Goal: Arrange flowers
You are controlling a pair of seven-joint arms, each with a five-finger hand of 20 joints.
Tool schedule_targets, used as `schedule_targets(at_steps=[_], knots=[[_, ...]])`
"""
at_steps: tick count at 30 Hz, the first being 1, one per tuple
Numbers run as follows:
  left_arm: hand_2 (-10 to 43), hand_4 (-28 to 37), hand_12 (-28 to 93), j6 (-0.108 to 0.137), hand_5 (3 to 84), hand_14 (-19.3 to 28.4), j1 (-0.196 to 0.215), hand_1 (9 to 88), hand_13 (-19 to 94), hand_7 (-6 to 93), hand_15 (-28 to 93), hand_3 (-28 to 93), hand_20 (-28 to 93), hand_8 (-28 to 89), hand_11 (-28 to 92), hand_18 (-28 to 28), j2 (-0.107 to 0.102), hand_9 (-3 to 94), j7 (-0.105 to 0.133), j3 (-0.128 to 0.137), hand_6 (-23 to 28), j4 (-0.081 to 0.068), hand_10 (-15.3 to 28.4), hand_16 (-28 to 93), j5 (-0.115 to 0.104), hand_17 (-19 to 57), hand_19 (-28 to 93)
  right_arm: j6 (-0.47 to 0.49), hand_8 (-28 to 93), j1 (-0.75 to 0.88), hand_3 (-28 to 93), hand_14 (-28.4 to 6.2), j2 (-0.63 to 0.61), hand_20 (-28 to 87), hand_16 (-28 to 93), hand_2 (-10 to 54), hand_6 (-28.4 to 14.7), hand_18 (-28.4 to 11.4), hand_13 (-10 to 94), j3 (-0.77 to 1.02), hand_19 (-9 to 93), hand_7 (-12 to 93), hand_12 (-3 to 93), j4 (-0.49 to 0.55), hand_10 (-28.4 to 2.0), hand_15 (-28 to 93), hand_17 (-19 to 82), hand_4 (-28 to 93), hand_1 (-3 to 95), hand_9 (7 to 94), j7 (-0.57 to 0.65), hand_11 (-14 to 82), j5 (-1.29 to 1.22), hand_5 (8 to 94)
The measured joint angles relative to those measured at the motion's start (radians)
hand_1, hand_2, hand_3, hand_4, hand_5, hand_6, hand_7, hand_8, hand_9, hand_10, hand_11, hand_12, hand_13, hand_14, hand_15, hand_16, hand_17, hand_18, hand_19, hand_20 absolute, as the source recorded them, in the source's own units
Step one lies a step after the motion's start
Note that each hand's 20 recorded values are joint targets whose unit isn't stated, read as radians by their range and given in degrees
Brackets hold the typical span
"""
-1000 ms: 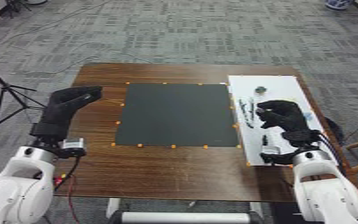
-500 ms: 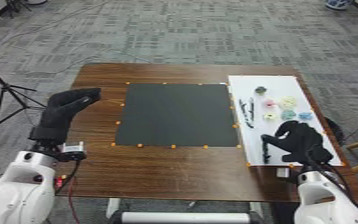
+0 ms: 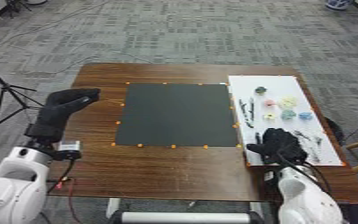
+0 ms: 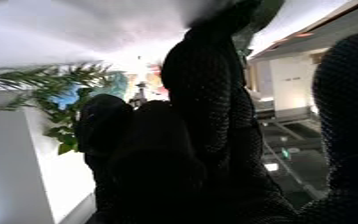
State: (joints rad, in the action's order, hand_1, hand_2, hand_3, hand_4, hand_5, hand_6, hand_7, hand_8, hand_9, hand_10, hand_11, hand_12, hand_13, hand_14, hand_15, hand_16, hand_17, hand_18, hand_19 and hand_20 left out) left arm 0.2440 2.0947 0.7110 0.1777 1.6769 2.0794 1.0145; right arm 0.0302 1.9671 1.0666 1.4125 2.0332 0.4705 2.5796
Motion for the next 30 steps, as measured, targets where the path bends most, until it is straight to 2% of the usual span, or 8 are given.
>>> schedule_targets(at_steps=[2,4,7,13,16,17,23,30], knots=[[-6.7,-16.2,11,-0.031,52.6,16.7,-0.003,33.6,35,14.3,19,65,20,-8,21,14.6,0.022,47.7,-0.014,0.018,4.6,0.0,14.0,1,0.027,3.3,17,0.072,31,-0.032,47,2.2,0.002,42,32,-9.5,-0.9,-17.1,94,-0.002,93,33,30.5,0.003,-9.1,66,58,-11,49.0,88.6,0.02,45.7,-0.007,69.3],[-6.8,-16.0,11,-0.073,52.5,16.7,-0.009,33.6,35,14.2,18,65,20,-8,21,14.5,0.061,47.6,-0.029,0.037,4.6,0.0,14.0,1,0.06,3.3,17,0.162,37,-0.062,-20,2.8,0.009,42,31,-9.5,-0.4,-16.3,94,0.002,93,34,30.7,0.01,-9.0,67,59,34,75.8,88.5,0.045,46.4,-0.027,67.5],[-6.8,-15.9,11,-0.134,52.3,16.7,-0.021,33.5,35,14.1,18,66,20,-8,21,14.5,0.134,47.4,-0.052,0.059,4.6,0.0,14.1,1,0.095,3.2,16,0.273,37,-0.092,-28,3.3,0.031,41,31,-9.5,-0.8,-15.9,94,0.031,93,36,31.0,0.02,-8.9,67,60,40,81.0,88.3,0.085,46.7,-0.087,65.8],[-7.0,-15.9,11,-0.142,52.0,16.7,-0.015,33.6,35,13.9,18,65,20,-8,21,14.4,0.179,46.9,-0.065,0.072,4.7,0.004,14.0,1,0.092,3.1,16,0.331,35,-0.096,-23,3.3,0.072,39,29,-9.5,-0.5,-15.1,94,0.059,93,39,30.6,0.039,-8.8,68,62,47,83.9,89.9,0.122,45.8,-0.129,66.8],[-6.9,-16.0,11,-0.153,51.9,16.7,-0.008,33.6,34,13.8,18,65,19,-8,21,14.4,0.185,46.6,-0.077,0.092,4.8,0.008,14.0,1,0.095,3.0,15,0.337,34,-0.096,46,2.9,0.084,39,27,-9.5,0.0,-15.1,94,0.064,93,39,30.5,0.047,-8.7,70,63,0,60.9,91.8,0.134,44.6,-0.151,69.6],[-6.9,-16.0,11,-0.162,51.8,16.8,-0.009,33.6,34,13.7,17,65,19,-8,21,14.4,0.192,46.5,-0.083,0.101,4.8,0.008,14.0,1,0.099,3.0,15,0.339,34,-0.095,51,2.8,0.087,39,27,-9.5,-0.1,-15.1,94,0.068,93,39,30.4,0.048,-8.7,70,63,-3,59.4,92.1,0.142,44.3,-0.168,70.1],[-6.9,-15.9,11,-0.228,51.7,16.8,-0.02,33.4,34,13.4,17,65,19,-8,21,14.3,0.255,46.1,-0.113,0.126,4.9,0.008,14.0,1,0.124,2.8,15,0.346,33,-0.09,53,2.9,0.088,38,26,-9.5,-0.5,-15.0,94,0.09,93,39,30.6,0.056,-8.4,70,64,-4,58.9,92.8,0.154,43.3,-0.28,71.2],[-6.7,-16.1,11,-0.222,51.8,16.9,-0.02,33.5,34,13.6,17,65,19,-8,21,14.3,0.254,46.3,-0.109,0.118,4.9,0.007,14.0,1,0.133,2.9,15,0.32,33,-0.09,55,3.0,0.064,39,25,-9.5,-0.7,-15.0,94,0.071,93,39,30.8,0.057,-8.2,71,64,-2,57.8,93.0,0.118,43.4,-0.287,71.2]])
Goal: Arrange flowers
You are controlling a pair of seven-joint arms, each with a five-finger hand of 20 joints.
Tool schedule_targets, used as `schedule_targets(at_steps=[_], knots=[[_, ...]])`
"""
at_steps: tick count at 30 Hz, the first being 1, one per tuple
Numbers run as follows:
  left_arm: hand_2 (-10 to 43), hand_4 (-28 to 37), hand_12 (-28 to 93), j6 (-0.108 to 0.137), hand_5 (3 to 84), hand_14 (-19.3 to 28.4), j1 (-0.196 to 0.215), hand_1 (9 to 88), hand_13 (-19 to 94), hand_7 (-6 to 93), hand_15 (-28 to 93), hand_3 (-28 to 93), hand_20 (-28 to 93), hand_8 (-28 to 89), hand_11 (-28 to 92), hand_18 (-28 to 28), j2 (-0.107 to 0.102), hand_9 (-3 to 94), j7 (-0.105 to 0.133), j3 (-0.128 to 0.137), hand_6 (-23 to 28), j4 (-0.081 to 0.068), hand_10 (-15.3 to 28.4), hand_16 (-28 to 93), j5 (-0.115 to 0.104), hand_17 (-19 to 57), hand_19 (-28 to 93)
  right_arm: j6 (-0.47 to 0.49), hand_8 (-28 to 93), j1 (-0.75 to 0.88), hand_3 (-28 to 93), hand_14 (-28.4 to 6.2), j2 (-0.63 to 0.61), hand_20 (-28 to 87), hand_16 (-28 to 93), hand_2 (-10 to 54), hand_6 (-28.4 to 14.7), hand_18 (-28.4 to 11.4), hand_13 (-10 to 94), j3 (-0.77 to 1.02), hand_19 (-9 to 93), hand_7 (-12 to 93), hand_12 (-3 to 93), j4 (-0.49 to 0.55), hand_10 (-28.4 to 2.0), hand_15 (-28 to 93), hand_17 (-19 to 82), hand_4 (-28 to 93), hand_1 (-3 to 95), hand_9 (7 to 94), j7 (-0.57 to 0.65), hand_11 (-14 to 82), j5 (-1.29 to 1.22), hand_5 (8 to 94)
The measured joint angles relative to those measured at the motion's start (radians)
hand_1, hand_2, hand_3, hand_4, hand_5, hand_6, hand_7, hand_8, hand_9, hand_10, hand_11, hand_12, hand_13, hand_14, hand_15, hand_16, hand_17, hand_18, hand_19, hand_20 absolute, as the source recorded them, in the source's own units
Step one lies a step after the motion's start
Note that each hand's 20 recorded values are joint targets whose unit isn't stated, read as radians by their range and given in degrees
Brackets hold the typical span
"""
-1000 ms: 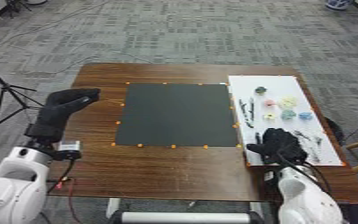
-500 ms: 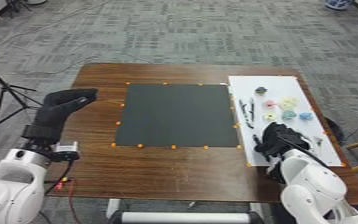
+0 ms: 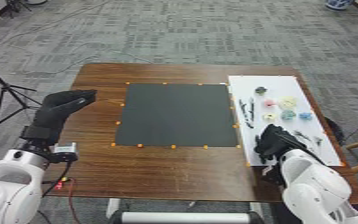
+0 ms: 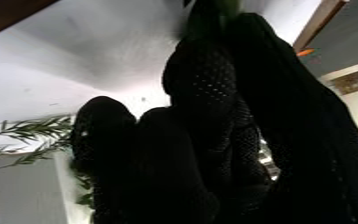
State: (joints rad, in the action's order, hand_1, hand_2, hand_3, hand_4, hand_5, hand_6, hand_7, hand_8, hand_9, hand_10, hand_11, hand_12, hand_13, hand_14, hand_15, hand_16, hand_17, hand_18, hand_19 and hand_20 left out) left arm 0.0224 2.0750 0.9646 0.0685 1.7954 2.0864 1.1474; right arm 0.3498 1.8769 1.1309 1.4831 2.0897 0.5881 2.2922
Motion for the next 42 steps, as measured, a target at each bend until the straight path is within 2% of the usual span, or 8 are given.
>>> schedule_targets(at_steps=[5,11,15,17,19,21,25,42], knots=[[-6.6,-16.3,11,0.018,52.2,16.7,0.002,33.4,35,14.1,17,65,19,-8,21,14.1,-0.033,46.6,0.005,0.002,4.7,-0.013,14.0,1,0.015,3.1,14,-0.039,33,-0.009,55,3.1,-0.019,40,25,-9.5,-0.5,-15.2,94,-0.02,93,40,30.8,0.005,-8.1,72,64,-1,57.4,93.1,-0.046,43.8,-0.04,71.1],[-6.4,-16.6,11,0.063,52.9,15.6,0.021,32.7,34,14.9,15,67,16,-8,21,11.8,-0.042,46.8,0.029,0.043,4.6,-0.041,13.8,1,0.038,4.0,8,-0.049,33,-0.076,56,3.1,-0.023,41,25,-9.5,-0.4,-15.0,94,-0.067,93,40,30.6,0.02,-8.1,72,64,-1,56.7,93.4,-0.085,44.0,-0.063,71.1],[-6.3,-16.7,11,0.156,53.2,15.6,0.041,32.2,34,14.8,15,67,16,-8,21,11.5,-0.065,46.9,0.066,0.048,4.6,-0.079,13.7,1,0.027,4.0,7,-0.046,33,-0.161,56,3.1,-0.014,41,24,-9.5,-0.4,-15.1,94,-0.131,93,41,30.6,0.014,-8.0,72,64,-1,56.7,93.6,-0.108,43.9,-0.088,71.0],[-6.3,-16.8,11,0.216,53.2,15.7,0.048,32.1,34,15.0,15,68,17,-8,21,11.6,-0.083,47.0,0.074,0.043,4.6,-0.1,13.6,1,0.001,3.9,7,-0.044,33,-0.207,56,3.2,0.0,41,24,-9.5,-0.4,-15.1,94,-0.164,93,41,30.6,0.002,-7.9,73,64,-1,56.7,93.6,-0.123,43.9,-0.098,71.0],[-6.3,-17.0,11,0.248,53.3,15.7,0.052,32.0,34,15.2,15,68,17,-8,21,11.6,-0.095,47.0,0.077,0.041,4.5,-0.113,13.5,1,-0.037,3.9,7,-0.041,33,-0.249,56,3.2,0.021,41,24,-9.5,-0.4,-15.1,94,-0.197,93,41,30.6,-0.016,-7.9,73,64,-1,56.5,93.6,-0.142,44.0,-0.101,70.9],[-6.3,-17.1,11,0.248,53.3,15.6,0.054,31.9,34,15.3,15,68,17,-9,21,11.6,-0.1,47.0,0.079,0.041,4.5,-0.12,13.5,1,-0.06,3.9,7,-0.039,33,-0.281,56,3.2,0.043,41,24,-9.5,-0.4,-15.1,94,-0.229,93,41,30.6,-0.031,-7.8,73,64,-1,56.3,93.7,-0.162,44.0,-0.1,70.9],[-6.1,-17.2,10,0.247,53.4,14.7,0.053,31.7,33,15.3,13,68,16,-9,21,11.1,-0.11,46.7,0.091,0.026,4.5,-0.127,13.5,1,-0.065,3.8,6,-0.036,33,-0.319,57,3.3,0.081,41,24,-9.5,-0.2,-15.1,94,-0.3,93,41,30.6,-0.05,-7.8,73,64,-1,56.1,93.6,-0.197,43.9,-0.084,70.8],[-4.7,-19.0,10,0.301,53.5,13.6,-0.01,29.2,31,15.1,9,69,15,-9,20,9.6,-0.123,45.8,0.134,-0.119,4.6,-0.175,13.4,2,-0.137,3.2,4,-0.126,31,-0.45,57,2.9,0.24,43,24,-9.5,0.1,-15.5,94,-0.563,93,42,30.5,-0.317,-7.6,73,64,-3,56.2,93.7,-0.309,44.2,0.077,70.8]])
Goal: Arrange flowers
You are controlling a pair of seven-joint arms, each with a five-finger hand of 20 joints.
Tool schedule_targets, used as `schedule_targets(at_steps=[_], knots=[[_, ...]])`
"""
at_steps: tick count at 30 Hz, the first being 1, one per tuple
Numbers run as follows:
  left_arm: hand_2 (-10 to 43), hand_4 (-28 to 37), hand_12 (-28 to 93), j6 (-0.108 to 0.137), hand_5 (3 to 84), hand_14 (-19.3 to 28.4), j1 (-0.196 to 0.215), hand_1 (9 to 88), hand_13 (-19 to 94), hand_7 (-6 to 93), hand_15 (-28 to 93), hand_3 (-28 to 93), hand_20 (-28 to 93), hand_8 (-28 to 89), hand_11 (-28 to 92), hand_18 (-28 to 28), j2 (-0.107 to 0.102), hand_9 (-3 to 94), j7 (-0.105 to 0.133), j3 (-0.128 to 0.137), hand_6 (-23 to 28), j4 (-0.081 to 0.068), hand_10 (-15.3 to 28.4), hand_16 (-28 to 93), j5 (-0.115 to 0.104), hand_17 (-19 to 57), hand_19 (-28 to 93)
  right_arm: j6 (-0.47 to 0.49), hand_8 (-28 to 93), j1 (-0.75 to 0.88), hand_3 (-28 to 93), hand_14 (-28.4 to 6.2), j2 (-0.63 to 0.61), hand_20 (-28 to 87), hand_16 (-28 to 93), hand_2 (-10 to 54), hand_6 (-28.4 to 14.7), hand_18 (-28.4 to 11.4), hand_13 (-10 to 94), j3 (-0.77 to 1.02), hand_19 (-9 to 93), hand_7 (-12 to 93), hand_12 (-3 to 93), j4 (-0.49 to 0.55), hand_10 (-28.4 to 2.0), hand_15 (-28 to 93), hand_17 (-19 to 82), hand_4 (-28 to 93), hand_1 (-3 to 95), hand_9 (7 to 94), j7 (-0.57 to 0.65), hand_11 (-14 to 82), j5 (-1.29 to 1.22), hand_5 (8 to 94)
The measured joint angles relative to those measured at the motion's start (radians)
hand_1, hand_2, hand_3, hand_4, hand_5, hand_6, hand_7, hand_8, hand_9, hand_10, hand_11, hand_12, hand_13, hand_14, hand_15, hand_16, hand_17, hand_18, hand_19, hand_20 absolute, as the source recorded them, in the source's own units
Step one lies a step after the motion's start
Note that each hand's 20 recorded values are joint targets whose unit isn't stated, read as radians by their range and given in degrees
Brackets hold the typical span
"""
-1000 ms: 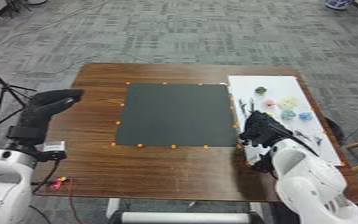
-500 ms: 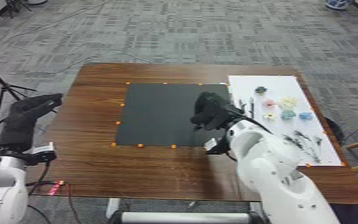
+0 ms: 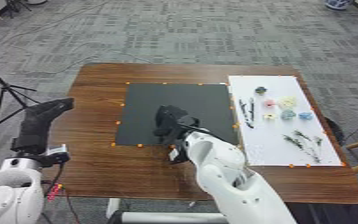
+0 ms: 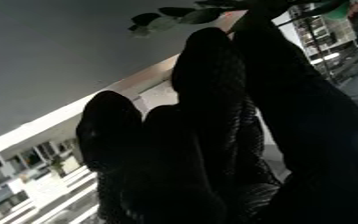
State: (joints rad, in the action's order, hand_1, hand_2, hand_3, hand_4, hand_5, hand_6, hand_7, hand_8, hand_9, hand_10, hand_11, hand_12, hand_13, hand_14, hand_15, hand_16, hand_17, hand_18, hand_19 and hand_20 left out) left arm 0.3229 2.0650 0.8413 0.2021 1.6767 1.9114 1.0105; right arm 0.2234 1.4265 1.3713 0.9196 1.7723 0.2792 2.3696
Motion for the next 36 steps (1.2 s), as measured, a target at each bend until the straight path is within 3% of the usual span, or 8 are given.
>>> schedule_targets(at_steps=[6,16,24,32,36], knots=[[-4.6,-19.3,10,-0.004,53.4,13.7,-0.065,29.1,31,14.9,8,70,15,-8,20,9.4,0.006,45.6,0.011,-0.08,4.6,-0.035,13.4,2,-0.007,3.2,3,-0.063,29,-0.047,58,2.6,0.07,43,24,-9.5,0.4,-15.7,94,-0.017,93,43,30.4,-0.098,-7.6,73,64,-4,55.9,93.7,-0.03,44.3,0.045,70.9],[-4.4,-19.5,10,-0.034,53.2,13.9,-0.139,28.9,31,14.9,9,70,15,-8,20,9.5,0.044,45.6,0.031,-0.15,4.5,-0.062,13.3,2,-0.012,3.0,3,-0.08,29,-0.049,58,2.1,0.204,43,24,-9.5,0.6,-15.9,94,0.056,93,43,29.9,-0.213,-7.8,74,63,-5,55.4,93.7,-0.078,44.8,0.132,71.1],[-4.2,-19.5,11,-0.057,53.1,14.1,-0.165,28.7,31,14.9,9,69,15,-8,20,9.9,0.069,45.5,0.038,-0.17,4.5,-0.07,13.4,3,-0.015,2.6,4,-0.076,27,-0.006,59,1.5,0.271,42,24,-9.5,1.3,-16.5,94,0.094,93,43,29.3,-0.267,-8.0,73,63,-4,53.2,93.7,-0.09,45.0,0.165,71.9],[-4.1,-19.3,11,-0.065,52.9,14.3,-0.167,28.7,31,14.8,10,69,15,-8,20,10.0,0.074,45.4,0.042,-0.169,4.4,-0.067,13.4,3,-0.019,2.6,4,-0.047,27,0.014,57,1.0,0.29,42,24,-9.5,1.4,-16.8,94,0.106,93,42,28.6,-0.284,-8.3,73,62,-5,52.0,93.7,-0.068,45.0,0.079,72.5],[-4.2,-19.2,11,-0.072,52.8,14.2,-0.169,28.6,31,14.8,10,69,15,-8,20,10.0,0.08,45.3,0.042,-0.17,4.4,-0.067,13.4,3,-0.018,2.5,4,-0.045,26,0.015,53,0.3,0.302,41,28,-9.5,0.3,-17.8,94,0.112,93,35,30.1,-0.288,-9.0,69,59,-3,49.6,91.5,-0.077,43.0,0.086,71.7]])
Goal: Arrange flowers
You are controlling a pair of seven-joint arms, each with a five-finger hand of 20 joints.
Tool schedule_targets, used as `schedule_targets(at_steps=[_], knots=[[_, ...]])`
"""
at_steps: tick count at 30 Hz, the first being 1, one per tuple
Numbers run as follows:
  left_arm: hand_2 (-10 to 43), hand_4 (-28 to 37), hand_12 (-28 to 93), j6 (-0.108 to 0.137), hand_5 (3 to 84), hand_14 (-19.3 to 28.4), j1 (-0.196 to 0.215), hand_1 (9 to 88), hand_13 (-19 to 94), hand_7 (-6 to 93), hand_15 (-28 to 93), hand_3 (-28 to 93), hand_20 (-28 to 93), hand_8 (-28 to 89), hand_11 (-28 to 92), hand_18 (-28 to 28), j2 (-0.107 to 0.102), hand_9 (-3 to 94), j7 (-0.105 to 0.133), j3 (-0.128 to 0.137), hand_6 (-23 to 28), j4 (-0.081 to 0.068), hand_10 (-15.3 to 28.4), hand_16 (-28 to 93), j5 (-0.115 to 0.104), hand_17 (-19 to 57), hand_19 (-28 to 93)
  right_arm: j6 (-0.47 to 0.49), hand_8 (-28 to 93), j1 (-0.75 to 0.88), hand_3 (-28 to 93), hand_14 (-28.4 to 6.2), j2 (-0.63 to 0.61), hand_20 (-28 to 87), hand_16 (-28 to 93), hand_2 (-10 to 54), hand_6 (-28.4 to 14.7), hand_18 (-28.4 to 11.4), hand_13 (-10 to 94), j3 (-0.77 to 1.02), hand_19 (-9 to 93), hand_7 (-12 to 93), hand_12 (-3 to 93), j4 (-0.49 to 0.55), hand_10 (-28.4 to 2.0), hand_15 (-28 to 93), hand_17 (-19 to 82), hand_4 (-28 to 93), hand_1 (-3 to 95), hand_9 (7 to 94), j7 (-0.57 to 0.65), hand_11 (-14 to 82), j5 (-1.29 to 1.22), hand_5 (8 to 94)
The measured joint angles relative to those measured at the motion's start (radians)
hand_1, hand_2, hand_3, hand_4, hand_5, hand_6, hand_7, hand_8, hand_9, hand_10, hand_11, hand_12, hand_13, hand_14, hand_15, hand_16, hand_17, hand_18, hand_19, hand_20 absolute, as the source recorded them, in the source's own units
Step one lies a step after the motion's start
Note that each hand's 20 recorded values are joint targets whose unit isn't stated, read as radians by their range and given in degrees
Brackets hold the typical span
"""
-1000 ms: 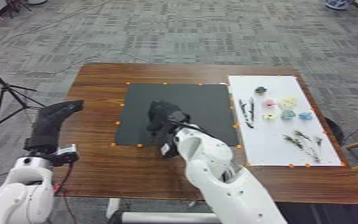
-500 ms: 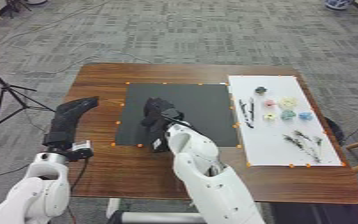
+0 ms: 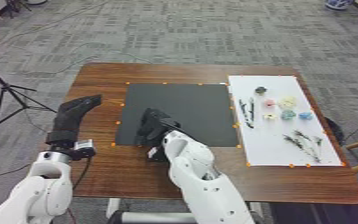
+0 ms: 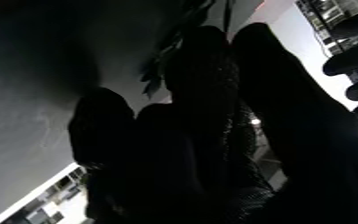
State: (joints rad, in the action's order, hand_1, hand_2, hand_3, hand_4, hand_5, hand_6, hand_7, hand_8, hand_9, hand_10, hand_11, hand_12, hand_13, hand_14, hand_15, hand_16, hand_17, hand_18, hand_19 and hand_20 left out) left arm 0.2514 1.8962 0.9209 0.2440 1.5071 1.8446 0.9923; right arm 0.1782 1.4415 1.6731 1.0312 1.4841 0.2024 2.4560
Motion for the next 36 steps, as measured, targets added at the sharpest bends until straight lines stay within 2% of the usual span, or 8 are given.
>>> schedule_targets(at_steps=[6,16,21,24,26,30,34,36], knots=[[-4.3,-19.2,11,-0.001,52.8,14.3,0.008,28.6,31,14.7,10,69,15,-8,20,10.1,0.004,45.3,-0.001,0.008,4.4,0.009,13.4,3,0.0,2.5,4,0.007,-2,-0.005,63,-1.7,-0.035,41,36,-9.5,-3.9,-19.2,93,-0.04,91,27,29.4,0.029,-11.6,60,54,-7,33.8,87.6,0.001,38.7,-0.025,70.1],[-4.6,-19.1,11,-0.001,52.6,13.8,0.03,28.7,30,14.6,8,69,15,-8,20,9.7,0.005,44.8,-0.005,0.022,4.4,0.023,13.3,2,0.006,2.2,3,-0.008,-3,-0.041,61,-9.1,-0.177,44,34,-9.5,-5.8,-24.2,80,-0.102,73,20,25.9,0.193,-16.0,46,38,-7,28.4,77.0,0.02,24.9,-0.184,64.8],[-4.5,-20.0,10,0.003,53.2,12.6,0.05,28.7,29,14.8,7,69,14,-8,19,7.7,0.003,44.7,-0.013,0.056,4.3,0.03,13.0,2,0.067,3.0,1,0.001,-3,-0.034,64,-16.0,-0.268,41,29,-9.5,-6.2,-23.6,66,-0.079,58,18,24.8,0.316,-18.4,37,28,-9,27.5,67.0,0.036,19.8,-0.227,58.6],[-4.1,-20.2,10,0.046,53.3,12.6,0.073,28.6,29,15.0,7,70,15,-9,19,7.5,-0.016,44.6,-0.012,0.086,4.3,0.026,13.0,1,0.097,3.5,1,-0.023,-4,0.004,64,-16.3,-0.346,40,29,-9.5,-7.0,-23.4,64,-0.023,57,17,24.6,0.412,-18.8,36,28,-9,28.5,65.2,0.047,18.9,-0.273,56.4],[-3.8,-20.4,10,0.111,53.5,12.9,0.094,28.8,29,15.3,8,70,15,-9,19,8.0,-0.039,44.6,-0.011,0.102,4.3,0.024,13.0,1,0.081,3.7,2,-0.058,-3,0.043,64,-15.7,-0.404,41,28,-9.5,-7.3,-23.2,65,0.037,57,16,24.4,0.464,-18.7,36,29,-10,28.8,65.3,0.053,18.8,-0.294,56.1],[-2.1,-20.9,10,0.218,54.0,13.7,0.154,30.0,31,16.0,9,69,16,-9,20,10.1,-0.066,45.5,-0.011,0.168,4.3,0.034,13.3,2,-0.023,3.5,6,-0.107,-3,0.136,64,-14.9,-0.526,42,29,-9.5,-7.6,-23.3,67,0.192,59,16,24.1,0.51,-18.4,37,29,-10,29.4,66.6,0.062,19.2,-0.305,56.5],[-1.8,-20.6,10,0.24,54.0,14.0,0.201,30.2,31,16.1,9,69,16,-9,21,10.6,-0.056,45.6,-0.018,0.196,4.5,0.058,13.4,2,-0.045,3.3,7,-0.134,-3,0.245,64,-14.4,-0.653,43,29,-9.5,-7.3,-23.2,67,0.341,60,16,24.0,0.514,-17.8,37,29,-11,29.8,67.5,0.075,19.9,-0.286,57.3],[-1.8,-20.4,10,0.237,54.0,14.0,0.231,30.1,31,16.1,9,69,16,-9,21,10.6,-0.034,45.6,-0.023,0.212,4.5,0.092,13.5,2,-0.037,3.3,7,-0.153,-3,0.302,64,-14.3,-0.715,43,29,-9.5,-7.0,-23.1,68,0.4,60,17,24.0,0.513,-17.6,37,29,-11,29.8,68.3,0.084,20.3,-0.265,57.7]])
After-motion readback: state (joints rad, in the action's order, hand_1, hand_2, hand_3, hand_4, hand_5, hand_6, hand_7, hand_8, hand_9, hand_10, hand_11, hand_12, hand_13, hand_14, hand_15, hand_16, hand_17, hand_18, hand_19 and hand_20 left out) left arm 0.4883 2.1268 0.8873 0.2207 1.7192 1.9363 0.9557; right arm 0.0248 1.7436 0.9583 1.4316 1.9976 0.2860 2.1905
